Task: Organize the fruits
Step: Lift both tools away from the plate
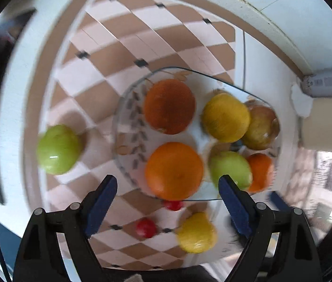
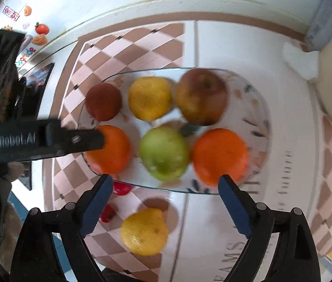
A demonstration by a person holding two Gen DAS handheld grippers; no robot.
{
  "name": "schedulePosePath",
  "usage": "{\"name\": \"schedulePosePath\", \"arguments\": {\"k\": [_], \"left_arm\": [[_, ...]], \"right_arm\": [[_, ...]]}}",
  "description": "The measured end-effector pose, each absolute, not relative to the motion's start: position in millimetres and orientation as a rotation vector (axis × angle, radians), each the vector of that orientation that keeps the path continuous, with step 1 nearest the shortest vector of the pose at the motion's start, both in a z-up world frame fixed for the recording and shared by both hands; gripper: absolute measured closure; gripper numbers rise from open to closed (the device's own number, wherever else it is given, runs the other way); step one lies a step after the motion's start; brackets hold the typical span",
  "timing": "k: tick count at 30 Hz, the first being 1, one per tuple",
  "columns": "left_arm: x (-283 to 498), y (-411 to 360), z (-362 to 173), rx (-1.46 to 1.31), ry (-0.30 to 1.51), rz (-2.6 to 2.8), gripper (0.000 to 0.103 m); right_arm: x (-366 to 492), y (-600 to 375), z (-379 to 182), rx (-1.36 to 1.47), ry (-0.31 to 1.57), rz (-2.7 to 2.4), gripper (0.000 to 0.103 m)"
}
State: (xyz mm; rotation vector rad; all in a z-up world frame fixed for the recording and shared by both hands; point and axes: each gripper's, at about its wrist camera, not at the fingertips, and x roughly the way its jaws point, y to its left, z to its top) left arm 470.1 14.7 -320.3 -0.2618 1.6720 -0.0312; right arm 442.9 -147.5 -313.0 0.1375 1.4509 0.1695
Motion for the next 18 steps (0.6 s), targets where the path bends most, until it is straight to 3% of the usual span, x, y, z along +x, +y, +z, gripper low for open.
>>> {"name": "schedulePosePath", "arguments": {"k": [8, 18], "left_arm": [[432, 13, -280, -0.056, 1.524, 0.030, 0.015], [394, 7, -224, -0.004, 1.370, 0.010, 0.015]], "right_arm": [[425, -179, -282, 0.110, 1.405, 0.073, 0.009], [384, -185, -237, 0.105, 1.349, 0.044, 0.009]]}}
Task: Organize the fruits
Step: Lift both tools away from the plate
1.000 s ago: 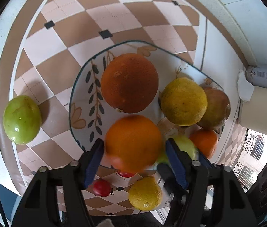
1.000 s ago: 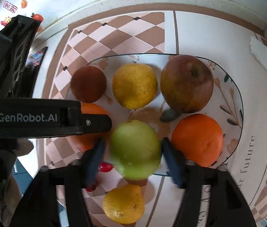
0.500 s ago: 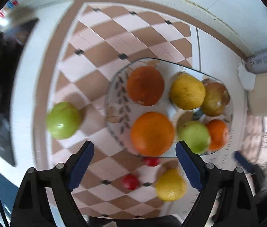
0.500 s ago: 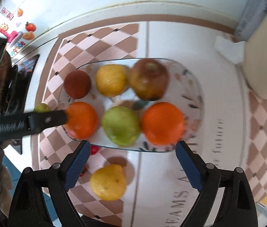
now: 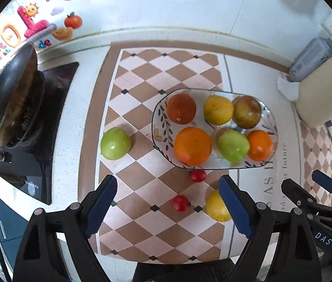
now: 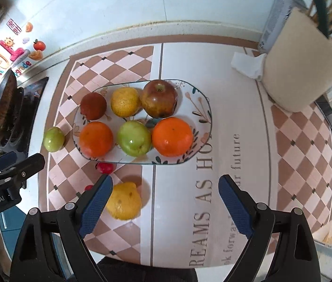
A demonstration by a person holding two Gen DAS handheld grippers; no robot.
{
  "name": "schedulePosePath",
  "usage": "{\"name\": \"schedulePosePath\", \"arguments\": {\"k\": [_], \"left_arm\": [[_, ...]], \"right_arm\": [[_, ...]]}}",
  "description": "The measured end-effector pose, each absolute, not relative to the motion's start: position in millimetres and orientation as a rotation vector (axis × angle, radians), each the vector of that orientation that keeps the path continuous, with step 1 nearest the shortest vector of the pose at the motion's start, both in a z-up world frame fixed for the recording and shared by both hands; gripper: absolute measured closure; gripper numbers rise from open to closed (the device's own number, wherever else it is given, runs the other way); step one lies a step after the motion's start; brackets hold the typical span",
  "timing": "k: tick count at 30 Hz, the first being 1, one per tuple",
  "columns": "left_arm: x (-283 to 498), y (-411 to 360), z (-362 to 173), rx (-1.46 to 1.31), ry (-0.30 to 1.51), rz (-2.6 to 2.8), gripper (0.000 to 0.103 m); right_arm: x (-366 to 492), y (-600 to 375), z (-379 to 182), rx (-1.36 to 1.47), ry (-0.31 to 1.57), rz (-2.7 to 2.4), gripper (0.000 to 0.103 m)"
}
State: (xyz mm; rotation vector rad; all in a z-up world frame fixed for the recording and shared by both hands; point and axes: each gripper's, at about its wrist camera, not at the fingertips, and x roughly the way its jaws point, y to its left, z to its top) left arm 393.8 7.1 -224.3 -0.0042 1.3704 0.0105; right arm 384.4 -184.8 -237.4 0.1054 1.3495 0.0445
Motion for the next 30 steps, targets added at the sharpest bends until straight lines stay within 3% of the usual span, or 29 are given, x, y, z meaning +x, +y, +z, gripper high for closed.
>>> {"name": "schedulePosePath", "arguments": {"k": [19, 30], "left_arm": [[330, 2, -132, -0.005, 1.207, -0.047, 0.015], [311, -1, -106, -0.010, 1.161, -0.071, 0.015]], "right_arm": [[310, -185, -138, 0.128, 1.212, 0.057, 0.009], [285, -185, -106, 0.146, 1.158, 0.059, 0.009]]}}
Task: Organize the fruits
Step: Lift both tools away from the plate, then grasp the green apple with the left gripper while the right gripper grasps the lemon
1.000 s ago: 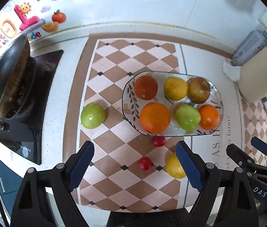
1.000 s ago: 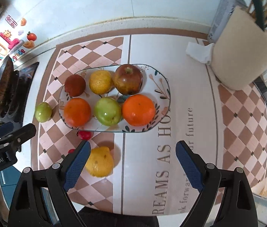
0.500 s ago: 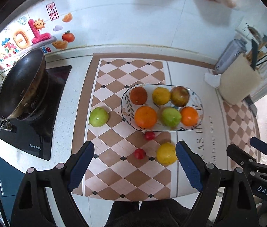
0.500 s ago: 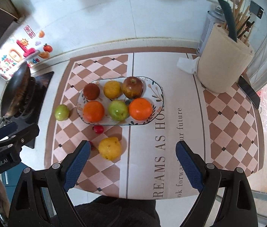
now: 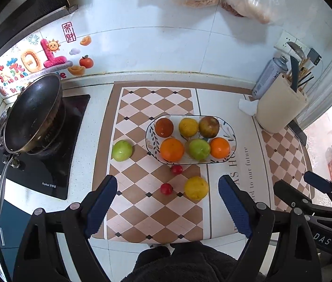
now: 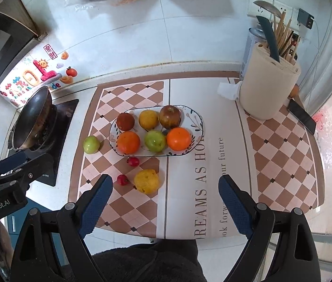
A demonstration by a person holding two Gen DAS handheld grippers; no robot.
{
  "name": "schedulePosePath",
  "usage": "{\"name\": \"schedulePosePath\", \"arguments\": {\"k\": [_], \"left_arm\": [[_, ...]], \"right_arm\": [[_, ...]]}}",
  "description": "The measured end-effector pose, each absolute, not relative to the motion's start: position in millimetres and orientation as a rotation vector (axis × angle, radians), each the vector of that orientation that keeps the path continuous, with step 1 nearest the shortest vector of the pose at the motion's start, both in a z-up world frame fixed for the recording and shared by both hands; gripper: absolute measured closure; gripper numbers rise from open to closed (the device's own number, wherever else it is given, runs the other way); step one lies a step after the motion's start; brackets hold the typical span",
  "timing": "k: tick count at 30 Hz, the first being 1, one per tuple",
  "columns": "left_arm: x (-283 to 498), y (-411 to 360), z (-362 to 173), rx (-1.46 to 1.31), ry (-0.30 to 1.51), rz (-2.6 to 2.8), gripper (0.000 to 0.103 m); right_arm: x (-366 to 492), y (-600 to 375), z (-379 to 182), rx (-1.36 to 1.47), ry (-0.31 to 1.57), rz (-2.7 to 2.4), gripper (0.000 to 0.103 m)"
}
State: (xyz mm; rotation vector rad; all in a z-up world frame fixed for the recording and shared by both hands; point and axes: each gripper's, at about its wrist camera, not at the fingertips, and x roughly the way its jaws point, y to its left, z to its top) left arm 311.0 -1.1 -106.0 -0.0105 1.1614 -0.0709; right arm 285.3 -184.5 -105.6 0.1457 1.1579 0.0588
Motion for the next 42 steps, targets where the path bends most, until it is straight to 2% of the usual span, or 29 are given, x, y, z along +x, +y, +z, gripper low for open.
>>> {"name": "schedulePosePath", "arguments": {"k": [10, 11, 13, 20, 26, 28, 30, 32, 37, 42], "left_arm": [[314, 3, -126, -0.034, 1.199, -0.053, 0.015], [316, 5, -131, -0.034, 1.204, -0.045, 0.007], [321, 14, -145, -0.036, 1.223, -0.012, 0.002], [339, 61, -204, -0.078, 1.332, 0.145, 0.002], [354, 86, -257, -0.119, 1.455, 0.219, 0.002], [363, 89, -269, -0.120, 1.476, 0.230, 0.002], [375, 93, -278, -0.130, 1.491, 0.237, 0.002], [390, 99, -288, -0.152, 1.508, 0.232, 0.002], [433, 110, -306, -0.155, 1.533, 0.212, 0.002], [462, 99, -343, 0.046, 1.621, 0.145, 0.002]], "right_arm": [[295, -192, -128, 0.225, 1.203, 0.090, 0.009], [298, -192, -135, 0.237, 1.217, 0.103, 0.009], [306, -191, -158, 0.258, 1.262, 0.114, 0.009], [340, -172, -276, 0.334, 1.468, 0.144, 0.009], [360, -152, -356, 0.426, 1.597, 0.163, 0.010], [364, -145, -373, 0.425, 1.630, 0.172, 0.021], [366, -139, -384, 0.418, 1.656, 0.189, 0.032], [367, -134, -388, 0.388, 1.650, 0.217, 0.037], [364, -147, -381, 0.353, 1.642, 0.184, 0.037], [366, -178, -371, 0.379, 1.637, 0.126, 0.037]]}}
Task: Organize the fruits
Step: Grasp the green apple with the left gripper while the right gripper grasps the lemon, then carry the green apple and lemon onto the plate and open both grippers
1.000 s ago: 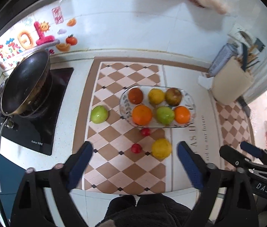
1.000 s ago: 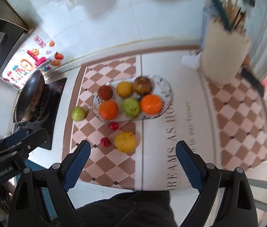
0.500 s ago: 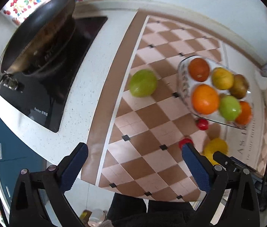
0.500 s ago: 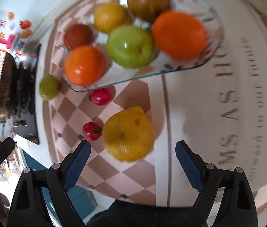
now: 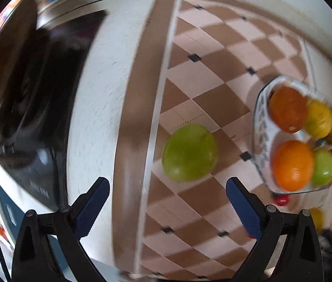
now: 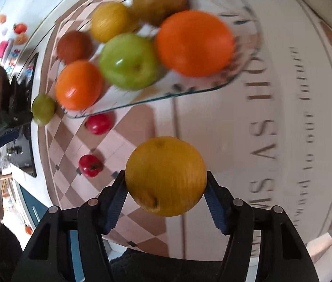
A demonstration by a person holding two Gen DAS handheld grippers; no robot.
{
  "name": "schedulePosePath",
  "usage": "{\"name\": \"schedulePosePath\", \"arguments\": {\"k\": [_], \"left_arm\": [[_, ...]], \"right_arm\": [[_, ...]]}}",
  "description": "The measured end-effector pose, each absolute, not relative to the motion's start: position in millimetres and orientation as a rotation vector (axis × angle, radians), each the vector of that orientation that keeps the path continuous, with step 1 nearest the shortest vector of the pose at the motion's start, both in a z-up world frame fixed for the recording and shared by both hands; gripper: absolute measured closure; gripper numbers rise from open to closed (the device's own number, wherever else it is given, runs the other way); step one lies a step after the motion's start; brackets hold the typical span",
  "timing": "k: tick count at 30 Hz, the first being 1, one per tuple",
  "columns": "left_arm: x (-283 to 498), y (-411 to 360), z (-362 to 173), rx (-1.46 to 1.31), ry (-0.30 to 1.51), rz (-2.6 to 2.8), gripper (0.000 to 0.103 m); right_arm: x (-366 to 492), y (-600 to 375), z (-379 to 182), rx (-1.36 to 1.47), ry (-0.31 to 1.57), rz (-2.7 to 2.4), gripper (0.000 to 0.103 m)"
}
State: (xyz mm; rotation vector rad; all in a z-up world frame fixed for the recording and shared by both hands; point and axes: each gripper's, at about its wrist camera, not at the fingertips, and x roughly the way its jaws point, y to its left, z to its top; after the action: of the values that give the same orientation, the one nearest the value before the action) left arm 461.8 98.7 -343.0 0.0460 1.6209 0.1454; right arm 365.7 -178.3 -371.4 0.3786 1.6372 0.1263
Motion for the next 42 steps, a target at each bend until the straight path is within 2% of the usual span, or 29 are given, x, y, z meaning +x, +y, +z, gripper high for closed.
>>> {"name": "schedulePosePath", "arguments": {"k": [7, 9, 11, 13, 17, 25, 33, 42], "left_arm": [[473, 81, -366, 0.192, 1.608, 0.062, 0.002], [475, 76, -367, 0.211, 1.586, 0.034, 0.006], [476, 71, -367, 0.237, 1.571, 0.022, 0.032], [475, 67, -370, 0.217, 1.588, -0.012, 0.049], [473, 64, -367, 0.197, 1.586, 0.008, 0.049], [420, 77, -364, -0.124, 1.656, 0.023, 0.049], [396, 82, -357, -0.198, 1.632, 0.048, 0.049], [442, 75, -305, -0.321, 1.546, -0.052, 0.049]], "right_arm": [[373, -204, -366, 0.401, 1.624, 0.092, 0.038], [375, -203, -363, 0.383, 1.616, 0.086, 0.038], [378, -199, -361, 0.360, 1.609, 0.087, 0.038], [382, -198, -361, 0.355, 1.607, 0.088, 0.038], [388, -195, -359, 0.346, 1.591, 0.091, 0.038], [389, -184, -368, 0.327, 1.578, 0.115, 0.038], [386, -161, -364, 0.264, 1.544, 0.158, 0.038], [397, -158, -315, 0.309, 1.405, 0.202, 0.038]]}}
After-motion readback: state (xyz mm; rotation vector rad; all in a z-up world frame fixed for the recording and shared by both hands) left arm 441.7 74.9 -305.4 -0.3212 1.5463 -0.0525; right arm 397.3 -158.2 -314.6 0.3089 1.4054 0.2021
